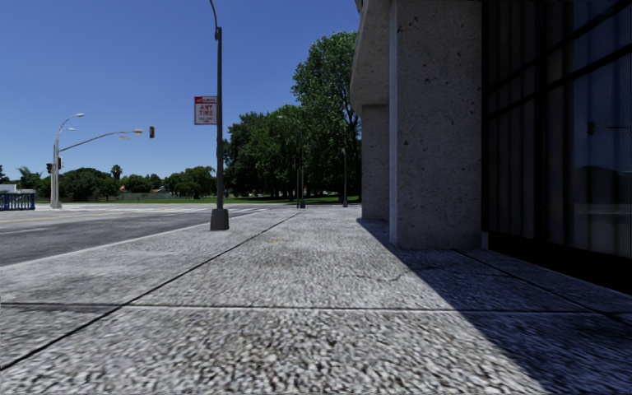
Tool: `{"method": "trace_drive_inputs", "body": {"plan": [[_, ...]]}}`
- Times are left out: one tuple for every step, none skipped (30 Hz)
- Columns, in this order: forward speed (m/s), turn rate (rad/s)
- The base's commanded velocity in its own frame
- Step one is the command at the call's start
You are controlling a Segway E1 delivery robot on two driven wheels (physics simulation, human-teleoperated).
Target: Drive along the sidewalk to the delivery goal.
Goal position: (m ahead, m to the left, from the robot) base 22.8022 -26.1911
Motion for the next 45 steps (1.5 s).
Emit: {"method": "trace_drive_inputs", "body": {"plan": [[2.00, 0.00], [2.00, 0.00], [2.00, 0.00], [2.00, 0.00], [2.00, 0.00], [2.00, 0.00], [2.00, 0.00], [2.00, 0.00], [2.00, 0.00], [2.00, 0.00], [2.00, 0.00], [2.00, 0.00], [2.00, 0.00], [2.00, 0.00], [2.00, 0.00], [2.00, 0.00], [2.00, 0.00], [2.00, 0.00], [2.00, 0.00], [2.00, 0.00], [2.00, 0.00], [2.00, 0.00], [2.00, 0.00], [2.00, 0.00], [2.00, 0.00], [2.00, 0.00], [2.00, 0.00], [2.00, 0.00], [2.00, 0.00], [2.00, 0.00], [2.00, 0.00], [2.00, 0.00], [2.00, 0.00], [2.00, 0.00], [2.00, 0.00], [2.00, 0.00], [2.00, 0.00], [2.00, 0.00], [2.00, 0.00], [2.00, 0.00], [2.00, 0.00], [2.00, 0.00], [2.00, 0.00], [2.00, 0.00], [2.00, 0.00]]}}
